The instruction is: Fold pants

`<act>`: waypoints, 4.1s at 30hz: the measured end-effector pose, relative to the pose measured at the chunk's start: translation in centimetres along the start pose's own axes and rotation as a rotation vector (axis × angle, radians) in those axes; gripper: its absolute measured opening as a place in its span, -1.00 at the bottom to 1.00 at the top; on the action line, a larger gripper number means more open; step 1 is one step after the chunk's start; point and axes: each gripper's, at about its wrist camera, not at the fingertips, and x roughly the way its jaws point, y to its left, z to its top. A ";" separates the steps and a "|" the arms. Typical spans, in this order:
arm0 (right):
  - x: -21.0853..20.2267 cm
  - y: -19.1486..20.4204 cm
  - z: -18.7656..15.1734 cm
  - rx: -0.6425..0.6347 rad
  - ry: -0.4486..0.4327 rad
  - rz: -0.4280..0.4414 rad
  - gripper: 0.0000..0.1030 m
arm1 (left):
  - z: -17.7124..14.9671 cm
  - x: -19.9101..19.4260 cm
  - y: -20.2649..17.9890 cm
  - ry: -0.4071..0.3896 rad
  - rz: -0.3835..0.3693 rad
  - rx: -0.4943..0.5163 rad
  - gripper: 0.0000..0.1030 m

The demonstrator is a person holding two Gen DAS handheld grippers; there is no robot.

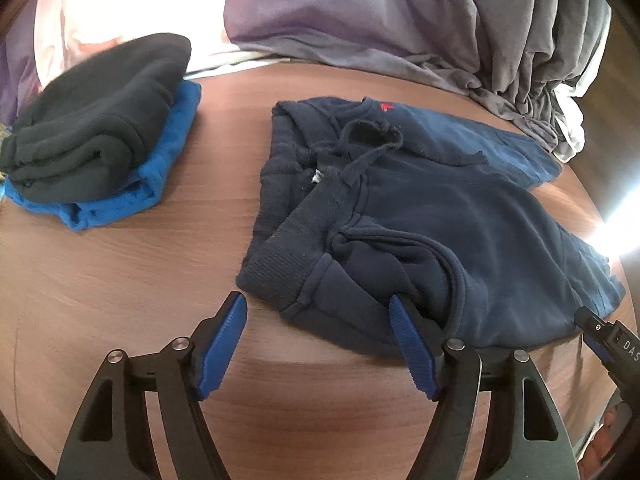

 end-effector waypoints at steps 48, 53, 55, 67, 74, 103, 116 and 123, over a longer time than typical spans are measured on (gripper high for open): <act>-6.6 4.8 12.8 -0.318 -0.180 0.201 -0.76 | 6.2 -7.8 -2.9 -0.133 -0.030 -0.137 -0.66; -4.5 5.9 14.8 -0.368 -0.134 0.221 -0.76 | 7.9 -6.7 -3.3 -0.132 0.003 -0.155 -0.66; -3.7 6.4 15.5 -0.401 -0.122 0.239 -0.76 | 8.5 -6.2 -3.5 -0.135 0.018 -0.156 -0.66; 3.3 10.6 19.5 -0.511 -0.042 0.266 -0.77 | 12.1 -1.5 -3.2 -0.093 0.089 -0.220 -0.66; 7.9 13.3 21.2 -0.550 0.026 0.270 -0.77 | 13.8 2.1 -2.9 -0.034 0.128 -0.228 -0.65; 14.6 16.2 21.7 -0.624 0.162 0.243 -0.29 | 15.7 2.5 -3.2 -0.104 0.212 -0.110 0.34; 4.1 11.9 21.2 -0.696 -0.006 0.347 -0.04 | 13.5 -1.3 -7.7 -0.207 0.057 0.048 0.34; 2.0 8.2 19.9 -0.745 -0.049 0.308 0.00 | 11.2 -0.6 -12.1 -0.214 -0.041 0.159 0.34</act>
